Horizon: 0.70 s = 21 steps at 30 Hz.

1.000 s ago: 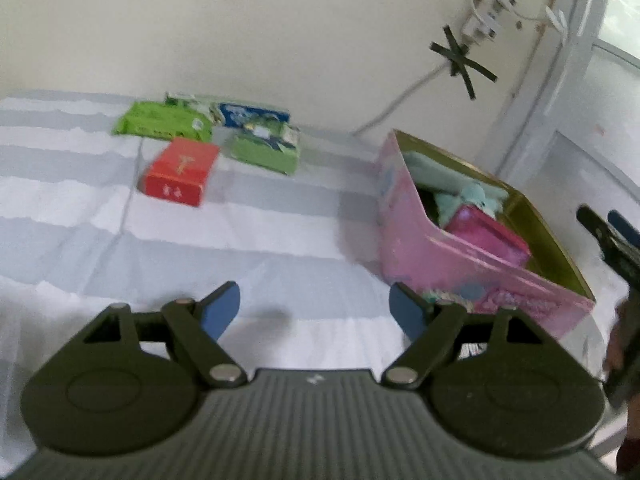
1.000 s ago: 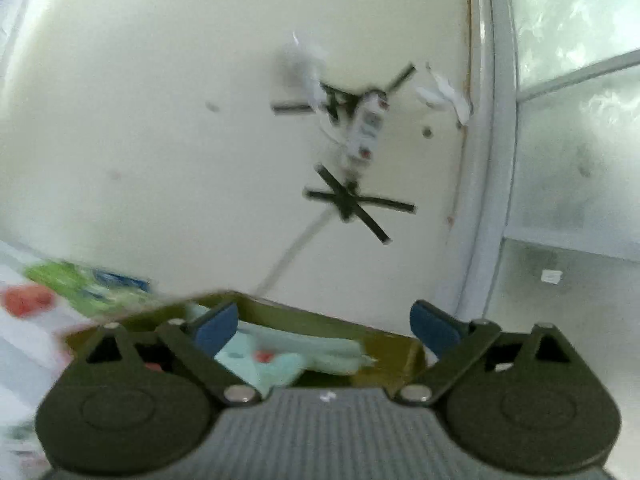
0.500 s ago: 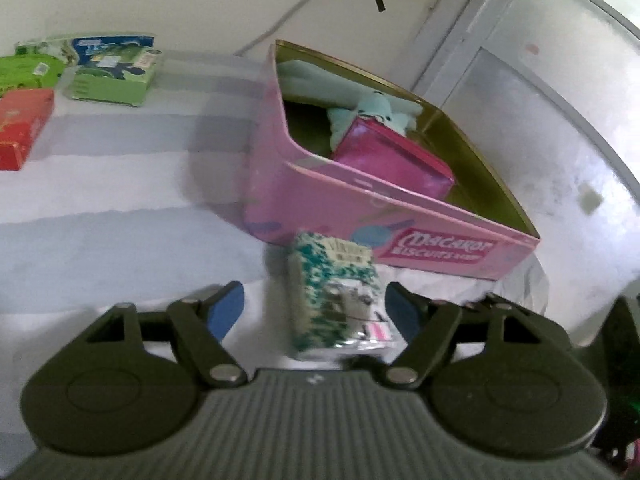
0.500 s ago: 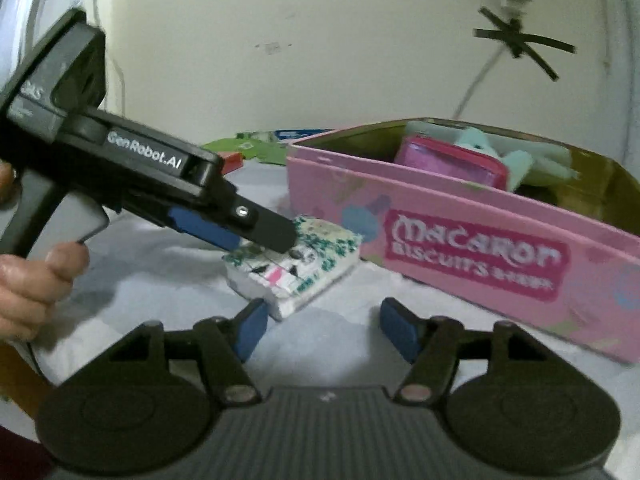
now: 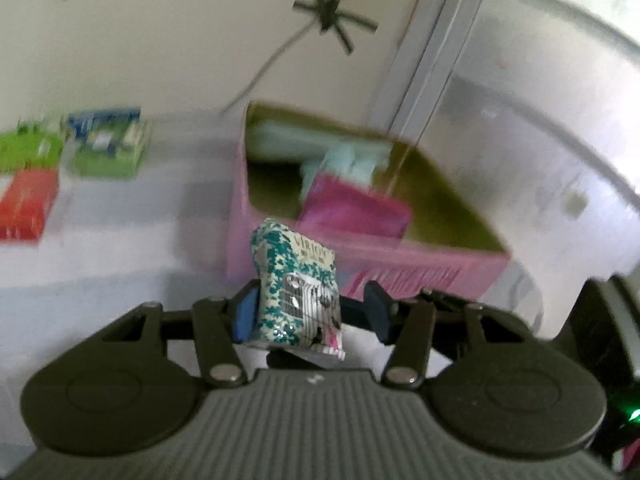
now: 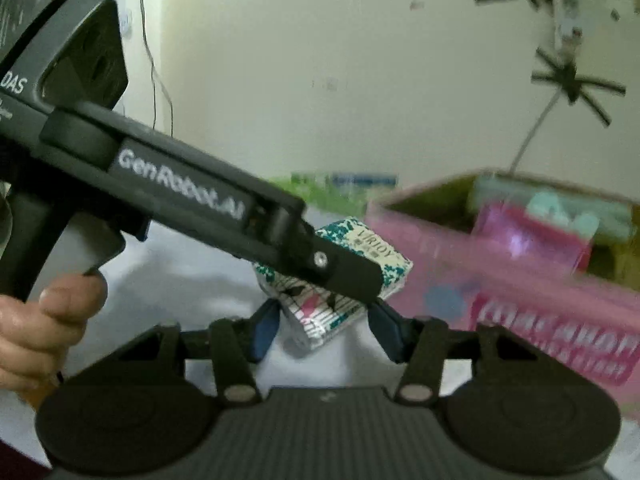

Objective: Organize objects
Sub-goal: 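Lower the tissue pack into the tin and open the left tool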

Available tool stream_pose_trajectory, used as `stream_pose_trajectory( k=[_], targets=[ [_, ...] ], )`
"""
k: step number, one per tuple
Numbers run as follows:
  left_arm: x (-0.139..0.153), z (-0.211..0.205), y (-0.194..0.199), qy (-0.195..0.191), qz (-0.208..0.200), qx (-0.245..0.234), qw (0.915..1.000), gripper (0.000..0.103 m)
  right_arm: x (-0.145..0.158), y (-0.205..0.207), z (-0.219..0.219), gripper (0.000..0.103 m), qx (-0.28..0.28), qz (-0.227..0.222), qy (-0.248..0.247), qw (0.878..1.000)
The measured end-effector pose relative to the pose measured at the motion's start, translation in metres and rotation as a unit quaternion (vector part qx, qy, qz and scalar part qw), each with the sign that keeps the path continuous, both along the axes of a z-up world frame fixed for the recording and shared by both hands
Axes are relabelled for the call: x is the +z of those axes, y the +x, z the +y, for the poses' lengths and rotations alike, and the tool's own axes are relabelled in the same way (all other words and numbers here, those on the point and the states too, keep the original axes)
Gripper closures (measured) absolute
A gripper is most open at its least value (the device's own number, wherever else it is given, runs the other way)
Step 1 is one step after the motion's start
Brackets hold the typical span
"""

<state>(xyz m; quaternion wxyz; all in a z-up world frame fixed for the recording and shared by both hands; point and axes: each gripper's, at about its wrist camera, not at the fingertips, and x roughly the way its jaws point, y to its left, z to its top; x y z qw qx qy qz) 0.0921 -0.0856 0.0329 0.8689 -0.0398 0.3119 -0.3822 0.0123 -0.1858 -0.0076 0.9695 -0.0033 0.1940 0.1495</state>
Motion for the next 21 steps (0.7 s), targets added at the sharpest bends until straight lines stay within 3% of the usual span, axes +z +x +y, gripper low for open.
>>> stream_pose_trajectory(
  k=[6, 9, 11, 13, 16, 21],
  targets=[
    [0.036, -0.032, 0.027, -0.021, -0.034, -0.012, 0.9991, 0.046, 0.039, 0.019, -0.02, 0.053, -0.039, -0.05, -0.007, 0.998],
    [0.031, -0.05, 0.05, -0.017, -0.028, -0.007, 0.9994, 0.046, 0.047, 0.039, -0.036, 0.053, -0.052, -0.037, -0.013, 0.998],
    [0.021, -0.058, 0.068, -0.005, -0.004, 0.004, 1.0, 0.046, 0.046, 0.06, -0.049, 0.052, -0.049, -0.005, -0.012, 0.999],
    [0.008, -0.065, 0.084, 0.014, 0.011, 0.024, 0.9995, 0.038, 0.043, 0.078, -0.059, 0.051, -0.052, 0.027, -0.009, 0.998],
    [0.001, -0.065, 0.092, 0.016, 0.014, 0.039, 0.999, 0.038, 0.04, 0.089, -0.066, 0.042, -0.099, 0.019, -0.038, 0.994],
    [0.014, -0.055, 0.065, 0.02, -0.047, 0.047, 0.9976, 0.032, 0.038, 0.056, -0.069, 0.043, -0.116, -0.002, 0.002, 0.993]
  ],
)
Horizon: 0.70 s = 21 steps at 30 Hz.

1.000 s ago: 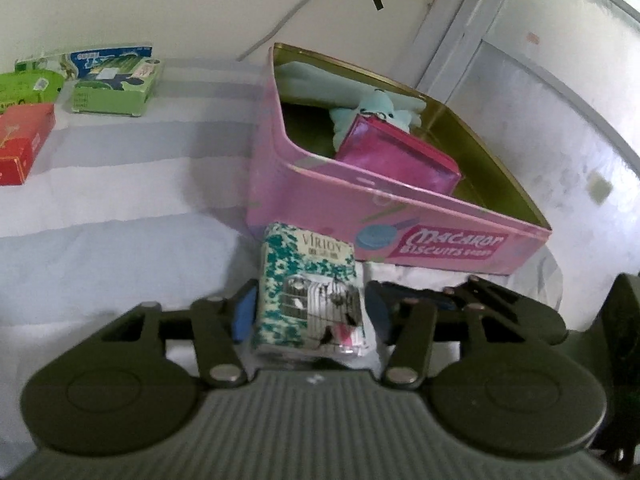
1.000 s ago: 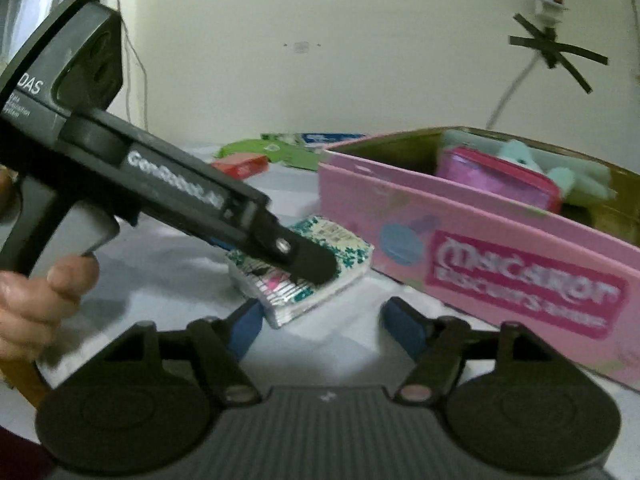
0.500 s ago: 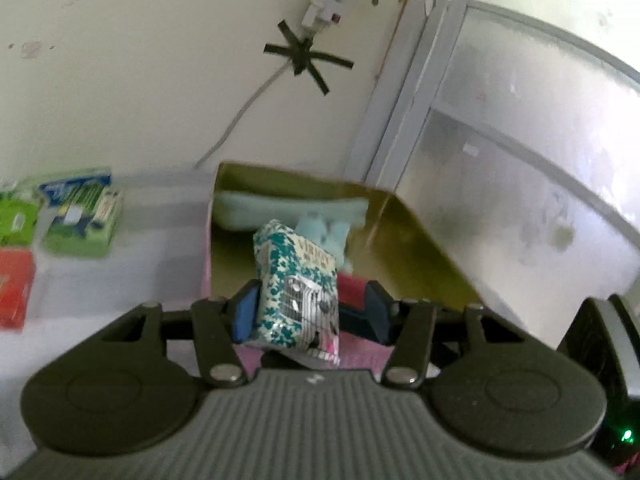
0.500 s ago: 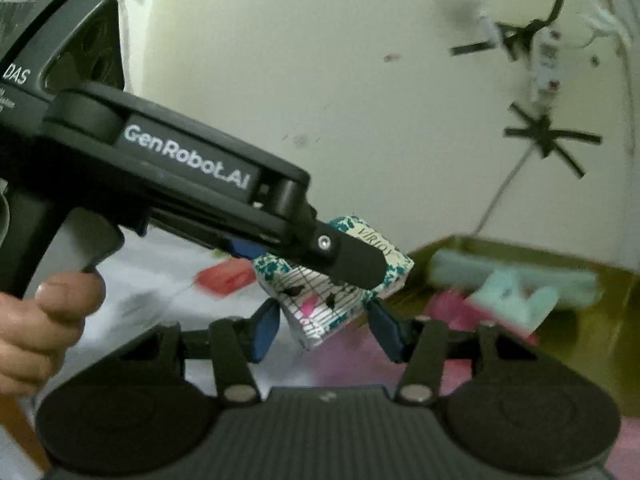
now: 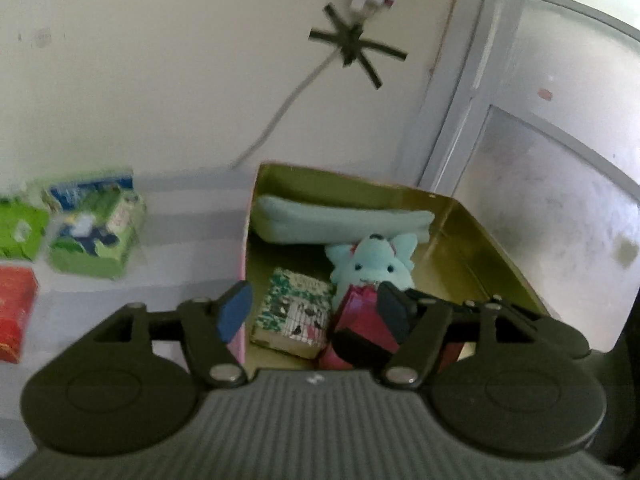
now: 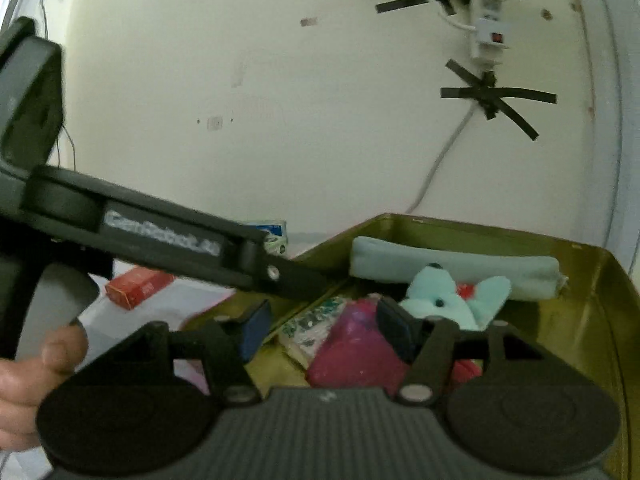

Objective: Organize objects
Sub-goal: 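Lower the tissue pack into the tin and open the left tool, then move the right tool to the red box and grasp it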

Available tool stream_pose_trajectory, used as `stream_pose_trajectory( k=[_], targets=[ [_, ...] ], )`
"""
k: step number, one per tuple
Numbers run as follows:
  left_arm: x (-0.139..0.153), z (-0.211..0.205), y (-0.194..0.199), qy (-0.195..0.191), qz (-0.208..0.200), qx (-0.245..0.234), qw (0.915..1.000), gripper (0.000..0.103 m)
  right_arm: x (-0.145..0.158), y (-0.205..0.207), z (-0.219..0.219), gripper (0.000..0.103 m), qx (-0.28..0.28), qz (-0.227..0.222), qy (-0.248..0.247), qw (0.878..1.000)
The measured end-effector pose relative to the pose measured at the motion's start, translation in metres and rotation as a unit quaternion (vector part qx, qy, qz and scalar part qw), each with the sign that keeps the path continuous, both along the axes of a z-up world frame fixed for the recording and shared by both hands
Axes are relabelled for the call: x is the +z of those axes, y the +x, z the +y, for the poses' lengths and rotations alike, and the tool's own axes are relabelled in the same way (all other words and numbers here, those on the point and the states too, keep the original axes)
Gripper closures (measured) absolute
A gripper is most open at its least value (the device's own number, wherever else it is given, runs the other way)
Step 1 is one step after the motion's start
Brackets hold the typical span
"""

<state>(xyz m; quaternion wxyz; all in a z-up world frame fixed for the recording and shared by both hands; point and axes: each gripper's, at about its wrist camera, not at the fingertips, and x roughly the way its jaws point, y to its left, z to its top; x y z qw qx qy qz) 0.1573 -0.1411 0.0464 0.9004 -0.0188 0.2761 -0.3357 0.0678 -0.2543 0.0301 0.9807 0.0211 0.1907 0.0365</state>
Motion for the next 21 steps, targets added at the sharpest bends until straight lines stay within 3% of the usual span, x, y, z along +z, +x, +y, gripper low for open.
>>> stream_pose_trajectory(
  k=[7, 14, 17, 21],
  targets=[
    [-0.001, 0.039, -0.035, 0.002, -0.031, 0.026, 0.9992, 0.032, 0.007, -0.036, 0.005, 0.043, -0.008, -0.033, 0.023, 0.999],
    [-0.034, 0.113, -0.032, 0.03, 0.016, 0.106, 0.9937, 0.032, 0.007, -0.051, 0.041, 0.042, 0.05, -0.044, 0.006, 0.998],
    [-0.047, 0.158, -0.02, 0.066, 0.025, 0.188, 0.9796, 0.032, 0.005, -0.036, 0.064, 0.042, 0.087, -0.007, 0.009, 0.996],
    [-0.056, 0.217, -0.01, 0.126, -0.014, 0.307, 0.9432, 0.032, 0.001, 0.002, 0.102, 0.029, 0.142, 0.059, 0.033, 0.988]
  ],
)
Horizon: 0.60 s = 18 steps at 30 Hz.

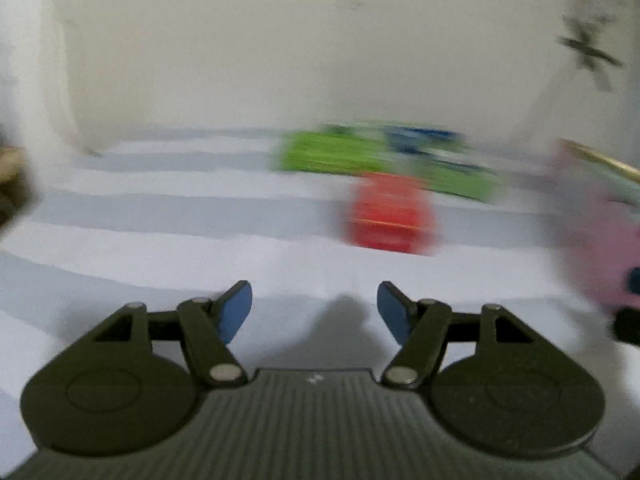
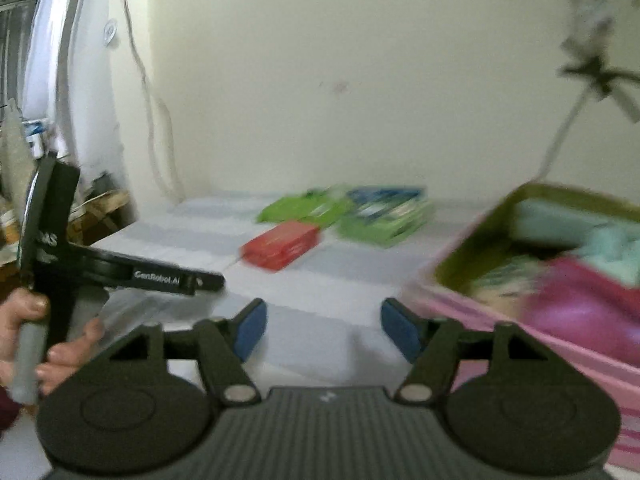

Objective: Organize objects
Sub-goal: 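Move the right tool to the red box and grasp it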

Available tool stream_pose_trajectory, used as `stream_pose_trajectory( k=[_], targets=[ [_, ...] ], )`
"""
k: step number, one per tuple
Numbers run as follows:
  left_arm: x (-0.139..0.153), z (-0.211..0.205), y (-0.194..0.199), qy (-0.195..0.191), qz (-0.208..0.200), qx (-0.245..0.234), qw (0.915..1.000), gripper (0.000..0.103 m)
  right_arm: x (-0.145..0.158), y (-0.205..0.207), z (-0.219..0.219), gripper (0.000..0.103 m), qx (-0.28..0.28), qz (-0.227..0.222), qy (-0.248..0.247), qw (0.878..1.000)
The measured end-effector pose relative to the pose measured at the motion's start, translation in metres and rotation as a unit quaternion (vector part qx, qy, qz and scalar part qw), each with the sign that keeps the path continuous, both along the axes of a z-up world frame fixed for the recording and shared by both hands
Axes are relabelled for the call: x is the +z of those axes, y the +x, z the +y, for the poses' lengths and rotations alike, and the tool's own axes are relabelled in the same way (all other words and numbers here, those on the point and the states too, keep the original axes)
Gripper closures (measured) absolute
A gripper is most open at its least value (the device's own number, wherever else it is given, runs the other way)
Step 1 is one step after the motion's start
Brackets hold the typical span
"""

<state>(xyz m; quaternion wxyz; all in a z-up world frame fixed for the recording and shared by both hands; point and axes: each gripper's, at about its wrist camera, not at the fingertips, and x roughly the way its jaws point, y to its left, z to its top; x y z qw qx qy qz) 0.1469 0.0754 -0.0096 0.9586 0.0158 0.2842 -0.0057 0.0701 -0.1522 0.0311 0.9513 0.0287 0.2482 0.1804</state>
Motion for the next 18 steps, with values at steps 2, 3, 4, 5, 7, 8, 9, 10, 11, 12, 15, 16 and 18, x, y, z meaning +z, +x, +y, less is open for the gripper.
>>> stream_pose_trajectory(
  k=[2, 3, 4, 5, 7, 8, 9, 10, 11, 12, 15, 16, 18],
  targets=[
    [-0.004, 0.025, 0.0, -0.006, -0.014, 0.044, 0.9989, 0.032, 0.001, 0.025, 0.024, 0.026, 0.01, 0.022, 0.007, 1.0],
    [-0.004, 0.042, 0.001, -0.048, -0.008, 0.058, 0.9972, 0.032, 0.002, 0.04, 0.038, 0.024, 0.01, 0.03, 0.01, 0.999],
    [-0.004, 0.054, -0.001, -0.088, -0.015, 0.061, 0.9941, 0.032, 0.002, 0.052, 0.05, 0.016, 0.006, 0.035, 0.013, 0.999],
    [-0.002, 0.062, -0.004, -0.11, -0.031, 0.072, 0.9909, 0.032, 0.002, 0.068, 0.064, 0.009, 0.001, 0.039, 0.015, 0.999],
    [-0.001, 0.073, -0.011, -0.141, -0.056, 0.087, 0.9846, 0.032, 0.0, 0.097, 0.09, 0.008, -0.007, 0.047, 0.01, 0.999],
    [-0.001, 0.076, -0.013, -0.151, -0.062, 0.088, 0.9827, 0.032, -0.003, 0.112, 0.102, 0.007, -0.016, 0.053, 0.0, 0.998],
    [0.0, 0.078, -0.014, -0.157, -0.067, 0.091, 0.9811, 0.032, -0.005, 0.126, 0.113, 0.007, -0.024, 0.063, -0.008, 0.998],
    [0.0, 0.078, -0.015, -0.159, -0.07, 0.094, 0.9803, 0.032, -0.008, 0.138, 0.121, 0.004, -0.03, 0.072, -0.014, 0.997],
    [0.001, 0.076, -0.015, -0.161, -0.071, 0.093, 0.9801, 0.032, -0.011, 0.151, 0.13, 0.002, -0.035, 0.079, -0.026, 0.996],
    [0.002, 0.075, -0.017, -0.161, -0.073, 0.09, 0.9801, 0.032, -0.014, 0.162, 0.138, 0.002, -0.043, 0.084, -0.042, 0.995],
    [0.002, 0.073, -0.022, -0.162, -0.083, 0.086, 0.9794, 0.031, -0.025, 0.186, 0.148, 0.003, -0.061, 0.097, -0.082, 0.99],
    [0.002, 0.073, -0.025, -0.165, -0.088, 0.085, 0.9787, 0.031, -0.031, 0.191, 0.15, 0.006, -0.063, 0.105, -0.1, 0.987],
    [0.003, 0.076, -0.027, -0.171, -0.093, 0.084, 0.9772, 0.028, -0.036, 0.189, 0.142, 0.014, -0.061, 0.102, -0.086, 0.989]
  ],
)
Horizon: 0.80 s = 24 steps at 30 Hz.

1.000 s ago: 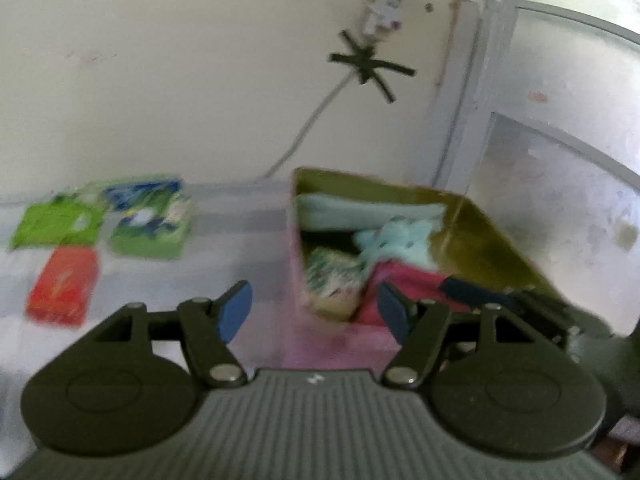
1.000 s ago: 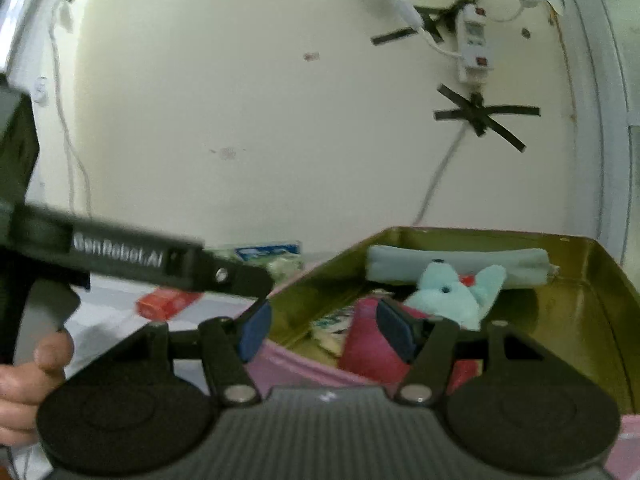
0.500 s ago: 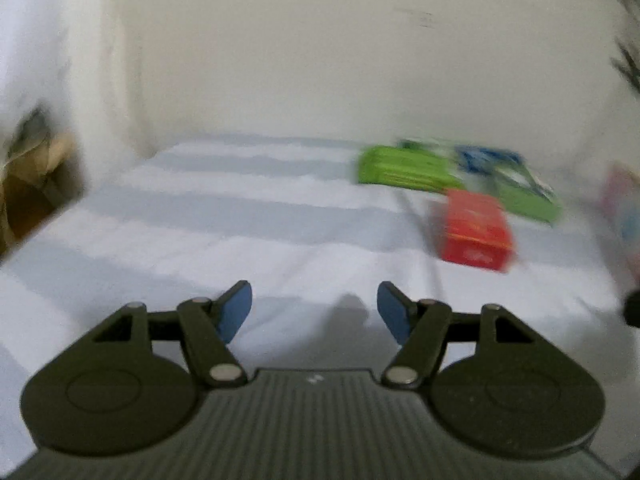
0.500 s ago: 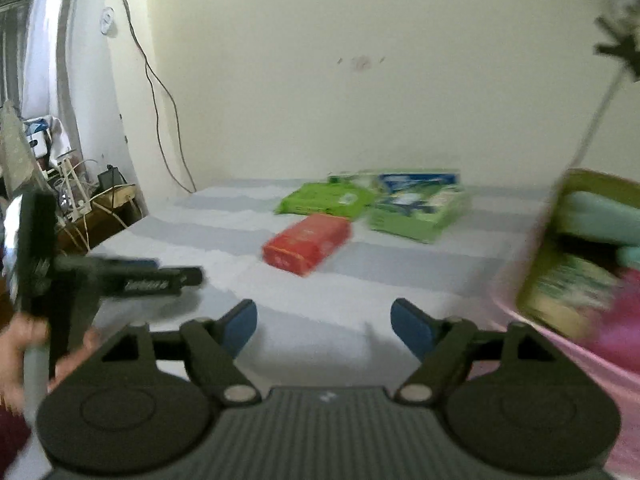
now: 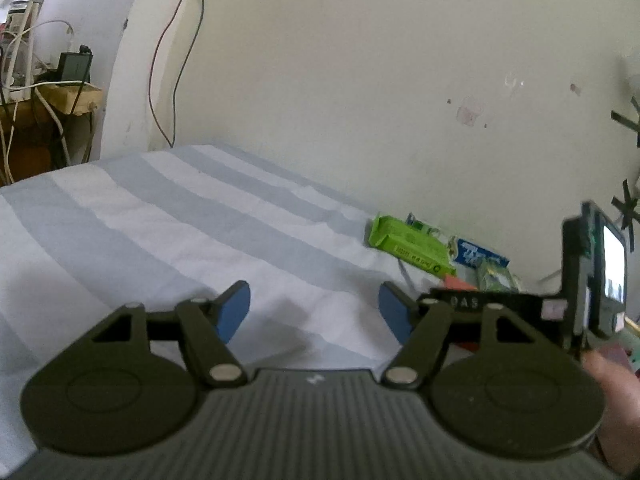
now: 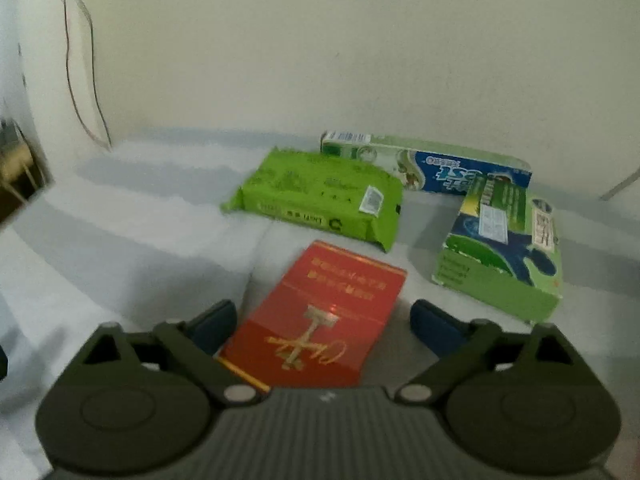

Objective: Organize objects
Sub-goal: 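Move the right tool to the red box and grasp it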

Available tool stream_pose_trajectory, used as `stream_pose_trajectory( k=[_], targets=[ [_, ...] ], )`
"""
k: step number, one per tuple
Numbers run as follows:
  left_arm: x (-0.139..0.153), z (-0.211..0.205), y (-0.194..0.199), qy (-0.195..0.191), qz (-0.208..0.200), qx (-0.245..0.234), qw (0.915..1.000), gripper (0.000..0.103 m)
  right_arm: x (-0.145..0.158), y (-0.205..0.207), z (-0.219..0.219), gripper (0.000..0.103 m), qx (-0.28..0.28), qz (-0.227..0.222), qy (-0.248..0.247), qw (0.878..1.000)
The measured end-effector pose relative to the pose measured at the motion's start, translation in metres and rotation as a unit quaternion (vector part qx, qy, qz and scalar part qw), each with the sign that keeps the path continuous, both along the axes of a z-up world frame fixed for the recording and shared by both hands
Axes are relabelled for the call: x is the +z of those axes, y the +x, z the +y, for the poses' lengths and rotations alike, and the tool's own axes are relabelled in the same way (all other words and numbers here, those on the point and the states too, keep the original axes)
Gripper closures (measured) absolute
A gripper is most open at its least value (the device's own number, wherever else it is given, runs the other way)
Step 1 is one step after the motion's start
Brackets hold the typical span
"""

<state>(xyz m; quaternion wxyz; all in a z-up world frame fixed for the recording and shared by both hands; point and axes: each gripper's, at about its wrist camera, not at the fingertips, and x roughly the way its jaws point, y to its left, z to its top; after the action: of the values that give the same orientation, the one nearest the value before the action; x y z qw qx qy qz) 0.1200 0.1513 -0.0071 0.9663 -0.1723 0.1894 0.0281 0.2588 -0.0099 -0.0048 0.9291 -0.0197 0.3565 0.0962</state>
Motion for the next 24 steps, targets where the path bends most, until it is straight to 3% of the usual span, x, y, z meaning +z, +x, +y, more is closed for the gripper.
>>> stream_pose_trajectory(
  k=[1, 2, 6, 9, 12, 14, 16, 19, 22, 24],
  targets=[
    [-0.001, 0.001, 0.002, -0.004, 0.0, -0.002, 1.0, 0.028, 0.001, -0.004, -0.001, 0.032, 0.006, -0.005, -0.008, 1.0],
    [-0.004, 0.003, 0.006, -0.007, 0.002, -0.005, 1.0, 0.028, 0.003, -0.01, -0.003, 0.036, 0.021, -0.006, -0.008, 1.0],
    [-0.004, 0.005, 0.007, -0.011, 0.003, -0.012, 0.9999, 0.028, 0.006, -0.053, -0.016, 0.039, 0.11, 0.009, 0.007, 0.994],
    [-0.004, 0.004, 0.01, -0.004, 0.009, -0.022, 0.9997, 0.028, 0.007, -0.103, -0.029, 0.039, 0.214, 0.0, -0.016, 0.977],
    [-0.005, -0.001, 0.014, 0.002, 0.014, -0.048, 0.9987, 0.027, 0.008, -0.146, -0.06, 0.039, 0.262, 0.001, -0.032, 0.964],
    [-0.006, -0.004, 0.017, 0.004, 0.022, -0.074, 0.997, 0.026, 0.009, -0.166, -0.083, 0.034, 0.27, 0.001, -0.032, 0.962],
    [-0.008, -0.004, 0.021, -0.004, 0.034, -0.11, 0.9934, 0.02, 0.011, -0.18, -0.104, 0.015, 0.254, -0.004, -0.037, 0.966],
    [-0.013, 0.003, 0.03, -0.046, 0.055, -0.172, 0.9825, 0.02, 0.014, -0.203, -0.128, 0.014, 0.197, -0.033, -0.042, 0.979],
    [-0.007, -0.003, 0.02, -0.051, 0.051, -0.173, 0.9823, 0.02, 0.014, -0.229, -0.15, 0.014, 0.154, -0.044, -0.01, 0.987],
    [-0.001, -0.015, 0.006, -0.07, 0.04, -0.197, 0.977, 0.02, 0.01, -0.241, -0.157, 0.014, 0.137, -0.052, 0.003, 0.989]
  ],
)
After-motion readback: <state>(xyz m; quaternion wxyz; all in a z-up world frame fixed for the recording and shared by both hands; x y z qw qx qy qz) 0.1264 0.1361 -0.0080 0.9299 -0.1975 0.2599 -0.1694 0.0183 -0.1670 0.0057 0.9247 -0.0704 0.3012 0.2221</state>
